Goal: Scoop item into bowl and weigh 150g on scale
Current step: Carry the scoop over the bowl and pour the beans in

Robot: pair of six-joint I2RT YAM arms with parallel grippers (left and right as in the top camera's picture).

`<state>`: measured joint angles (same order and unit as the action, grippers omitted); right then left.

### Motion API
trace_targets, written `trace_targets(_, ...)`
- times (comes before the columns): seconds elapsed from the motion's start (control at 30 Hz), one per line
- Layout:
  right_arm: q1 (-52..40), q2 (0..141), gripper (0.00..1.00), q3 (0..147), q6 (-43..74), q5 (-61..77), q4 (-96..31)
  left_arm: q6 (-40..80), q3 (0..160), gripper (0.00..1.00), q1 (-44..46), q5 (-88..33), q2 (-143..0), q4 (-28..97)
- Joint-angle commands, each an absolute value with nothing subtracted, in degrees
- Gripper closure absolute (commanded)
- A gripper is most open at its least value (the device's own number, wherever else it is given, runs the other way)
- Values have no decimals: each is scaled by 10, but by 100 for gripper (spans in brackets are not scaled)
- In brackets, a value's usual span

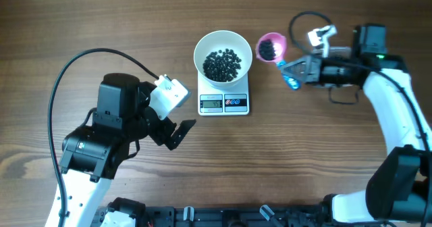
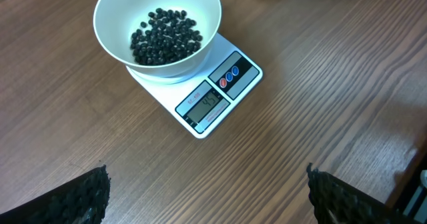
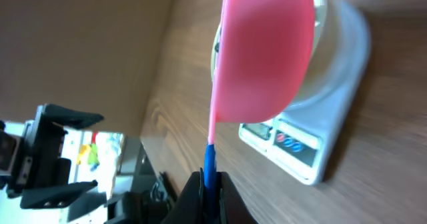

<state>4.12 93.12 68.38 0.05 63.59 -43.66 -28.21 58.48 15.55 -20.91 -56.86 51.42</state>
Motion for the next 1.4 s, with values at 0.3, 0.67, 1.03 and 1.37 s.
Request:
trace_targets(0.3, -172, 919, 96, 682, -17, 238, -274, -279, 598, 0, 151, -214, -570, 513)
trace_targets(0.67, -209, 924, 95, 682, -140, 162, -257, -279, 598, 0, 151, -214, -570, 513)
trace_targets(1.03, -259, 924, 96, 682, -178, 47, -245, -279, 598, 0, 151, -214, -570, 513)
trace_targets(1.37, -262, 912, 95, 700, -182, 34, -242, -279, 598, 0, 151, -214, -570, 513)
